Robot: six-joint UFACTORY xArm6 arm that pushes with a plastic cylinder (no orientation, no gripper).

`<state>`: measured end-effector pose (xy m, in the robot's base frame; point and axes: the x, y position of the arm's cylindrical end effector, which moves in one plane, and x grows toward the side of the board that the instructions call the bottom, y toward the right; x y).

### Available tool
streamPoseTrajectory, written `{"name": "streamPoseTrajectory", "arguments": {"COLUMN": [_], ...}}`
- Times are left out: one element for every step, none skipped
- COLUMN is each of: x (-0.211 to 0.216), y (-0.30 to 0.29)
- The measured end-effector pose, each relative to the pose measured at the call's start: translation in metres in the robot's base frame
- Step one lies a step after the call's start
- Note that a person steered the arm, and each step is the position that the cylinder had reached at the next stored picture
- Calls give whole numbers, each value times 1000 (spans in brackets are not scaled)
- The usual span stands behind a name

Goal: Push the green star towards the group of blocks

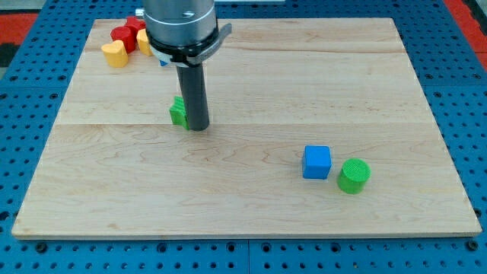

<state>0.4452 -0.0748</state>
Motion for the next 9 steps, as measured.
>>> {"name": "streamPoseTrajectory", "arguments": {"x": [0,0,0,-11,-30,-50,-72,-83,-89], "y": [3,5,-11,-44,-44,-44,-44,-41,-28]}}
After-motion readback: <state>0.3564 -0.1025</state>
